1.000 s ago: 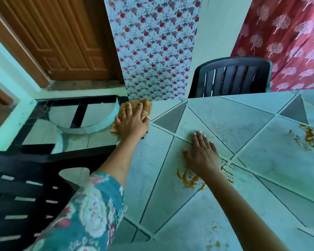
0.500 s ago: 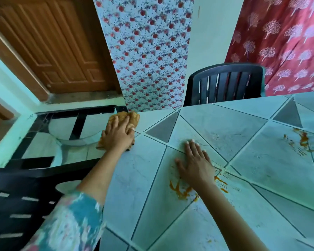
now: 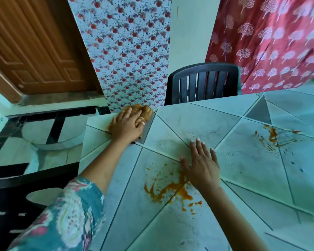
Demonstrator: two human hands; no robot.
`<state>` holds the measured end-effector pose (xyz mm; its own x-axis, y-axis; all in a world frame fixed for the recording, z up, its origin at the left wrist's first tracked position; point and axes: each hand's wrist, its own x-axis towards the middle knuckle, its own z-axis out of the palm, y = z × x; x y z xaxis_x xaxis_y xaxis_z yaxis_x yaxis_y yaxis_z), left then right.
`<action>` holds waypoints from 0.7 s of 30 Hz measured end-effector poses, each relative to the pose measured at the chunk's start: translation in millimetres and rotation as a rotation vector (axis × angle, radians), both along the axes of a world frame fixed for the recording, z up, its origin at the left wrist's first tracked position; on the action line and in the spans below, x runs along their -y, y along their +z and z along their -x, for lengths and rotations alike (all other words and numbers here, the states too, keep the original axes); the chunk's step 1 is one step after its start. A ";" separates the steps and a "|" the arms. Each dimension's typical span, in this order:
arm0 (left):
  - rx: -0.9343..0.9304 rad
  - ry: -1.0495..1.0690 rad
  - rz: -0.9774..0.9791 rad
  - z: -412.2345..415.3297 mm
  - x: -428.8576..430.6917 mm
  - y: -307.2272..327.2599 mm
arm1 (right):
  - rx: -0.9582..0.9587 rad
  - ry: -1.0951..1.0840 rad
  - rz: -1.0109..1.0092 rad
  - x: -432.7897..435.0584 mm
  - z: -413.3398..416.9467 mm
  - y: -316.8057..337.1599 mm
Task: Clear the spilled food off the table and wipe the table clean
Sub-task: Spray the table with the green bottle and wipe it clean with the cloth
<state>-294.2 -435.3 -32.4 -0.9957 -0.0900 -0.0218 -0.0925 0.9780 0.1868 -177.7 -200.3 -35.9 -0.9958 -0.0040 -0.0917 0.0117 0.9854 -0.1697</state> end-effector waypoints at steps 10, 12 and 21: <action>0.004 -0.625 -0.020 -48.7 -21.5 -6.7 | 0.001 -0.012 0.023 -22.3 -8.9 -11.0; -0.002 -0.450 0.010 -29.2 6.8 -7.6 | 0.012 -0.008 0.068 -25.8 -8.1 -11.0; 0.019 -0.443 0.009 17.7 -116.5 -7.9 | -0.003 0.001 0.151 -27.7 -8.3 -8.4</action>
<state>-312.0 -318.8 -40.2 -0.9378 0.3446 -0.0422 0.3322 0.9259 0.1801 -169.3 -172.6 -44.3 -0.9960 -0.0182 -0.0871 0.0102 0.9488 -0.3157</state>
